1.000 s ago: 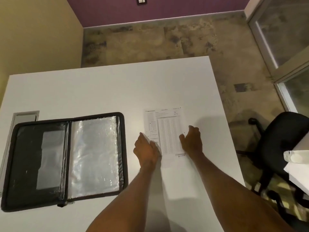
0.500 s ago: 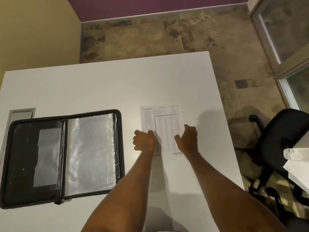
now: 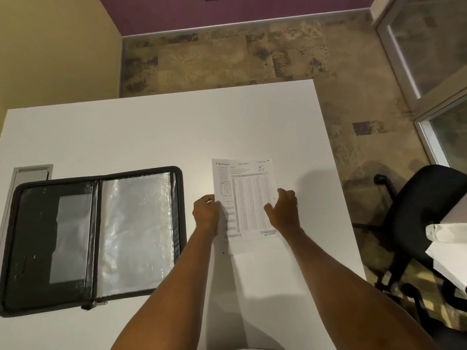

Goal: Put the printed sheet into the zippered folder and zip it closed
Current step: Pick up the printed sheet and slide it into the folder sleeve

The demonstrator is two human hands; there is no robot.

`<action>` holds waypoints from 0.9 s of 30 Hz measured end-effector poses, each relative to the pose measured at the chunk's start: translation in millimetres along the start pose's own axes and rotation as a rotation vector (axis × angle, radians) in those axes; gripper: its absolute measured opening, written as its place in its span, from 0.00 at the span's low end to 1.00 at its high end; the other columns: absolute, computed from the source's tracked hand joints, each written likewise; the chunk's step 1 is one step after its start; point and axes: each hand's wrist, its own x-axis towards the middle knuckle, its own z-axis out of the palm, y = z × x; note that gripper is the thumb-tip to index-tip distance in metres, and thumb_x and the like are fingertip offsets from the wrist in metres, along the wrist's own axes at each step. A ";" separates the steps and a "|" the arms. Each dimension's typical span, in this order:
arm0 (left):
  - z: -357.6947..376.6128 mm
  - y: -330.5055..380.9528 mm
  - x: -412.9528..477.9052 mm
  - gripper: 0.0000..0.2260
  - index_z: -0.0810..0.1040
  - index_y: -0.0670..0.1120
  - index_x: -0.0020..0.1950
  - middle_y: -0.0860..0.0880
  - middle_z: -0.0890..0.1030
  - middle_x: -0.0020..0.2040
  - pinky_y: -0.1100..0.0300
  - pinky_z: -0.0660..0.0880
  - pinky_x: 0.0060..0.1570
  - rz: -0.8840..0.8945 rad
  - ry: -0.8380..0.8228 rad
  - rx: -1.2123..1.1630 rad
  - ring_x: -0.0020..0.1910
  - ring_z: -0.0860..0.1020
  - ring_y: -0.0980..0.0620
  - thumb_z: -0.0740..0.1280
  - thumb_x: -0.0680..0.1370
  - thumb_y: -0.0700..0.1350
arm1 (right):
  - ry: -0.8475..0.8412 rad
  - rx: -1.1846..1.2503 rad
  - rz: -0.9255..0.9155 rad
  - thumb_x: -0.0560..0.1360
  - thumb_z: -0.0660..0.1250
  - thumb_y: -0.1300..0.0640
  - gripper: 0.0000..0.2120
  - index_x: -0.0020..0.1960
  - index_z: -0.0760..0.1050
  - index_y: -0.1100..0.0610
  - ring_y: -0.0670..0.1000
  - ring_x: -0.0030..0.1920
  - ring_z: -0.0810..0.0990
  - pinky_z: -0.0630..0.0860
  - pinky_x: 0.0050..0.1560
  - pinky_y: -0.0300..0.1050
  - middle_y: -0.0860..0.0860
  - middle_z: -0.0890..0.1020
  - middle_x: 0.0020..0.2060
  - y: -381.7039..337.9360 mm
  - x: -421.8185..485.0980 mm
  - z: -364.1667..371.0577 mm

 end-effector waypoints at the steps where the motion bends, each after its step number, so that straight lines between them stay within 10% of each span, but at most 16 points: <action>1: -3.8 -2.8 1.7 0.10 0.86 0.41 0.56 0.40 0.88 0.51 0.45 0.83 0.54 -0.003 -0.030 -0.032 0.46 0.85 0.40 0.68 0.78 0.33 | -0.004 0.007 -0.002 0.76 0.70 0.57 0.29 0.74 0.68 0.65 0.63 0.67 0.72 0.70 0.71 0.55 0.63 0.72 0.66 0.8 0.0 -0.9; 9: -45.4 -11.8 5.1 0.14 0.83 0.39 0.65 0.39 0.88 0.55 0.50 0.81 0.49 -0.011 -0.320 -0.253 0.43 0.84 0.45 0.73 0.79 0.36 | -0.031 0.422 0.099 0.77 0.75 0.53 0.33 0.77 0.67 0.60 0.55 0.66 0.77 0.73 0.69 0.50 0.55 0.75 0.66 -4.8 4.3 -27.7; 12: -60.9 -11.8 3.2 0.15 0.81 0.37 0.68 0.36 0.85 0.58 0.50 0.74 0.48 -0.002 -0.399 -0.305 0.45 0.80 0.44 0.71 0.81 0.35 | -0.269 0.718 0.049 0.78 0.74 0.55 0.29 0.75 0.69 0.59 0.44 0.59 0.84 0.79 0.61 0.41 0.49 0.82 0.63 -10.5 3.3 -48.2; 17: -76.5 -4.2 -0.7 0.15 0.80 0.38 0.68 0.32 0.79 0.67 0.54 0.69 0.48 0.001 -0.511 -0.351 0.51 0.70 0.42 0.69 0.81 0.35 | -0.638 0.933 -0.009 0.82 0.68 0.61 0.20 0.74 0.74 0.59 0.54 0.67 0.82 0.73 0.74 0.57 0.53 0.83 0.67 -13.9 -2.4 -64.6; 22: -85.2 17.8 -8.3 0.09 0.85 0.47 0.57 0.37 0.83 0.65 0.57 0.80 0.49 0.055 -0.643 -0.343 0.55 0.82 0.45 0.71 0.81 0.35 | -0.543 0.905 -0.111 0.82 0.68 0.60 0.19 0.72 0.76 0.57 0.51 0.68 0.81 0.72 0.75 0.56 0.51 0.83 0.67 -21.7 -13.5 -69.1; 27: -81.0 44.8 -18.4 0.21 0.77 0.42 0.73 0.41 0.82 0.69 0.48 0.79 0.66 0.215 -0.760 -0.323 0.68 0.81 0.42 0.73 0.80 0.37 | -0.435 0.874 -0.197 0.83 0.68 0.58 0.17 0.71 0.78 0.54 0.54 0.65 0.83 0.77 0.69 0.58 0.50 0.84 0.65 -39.3 -36.3 -73.8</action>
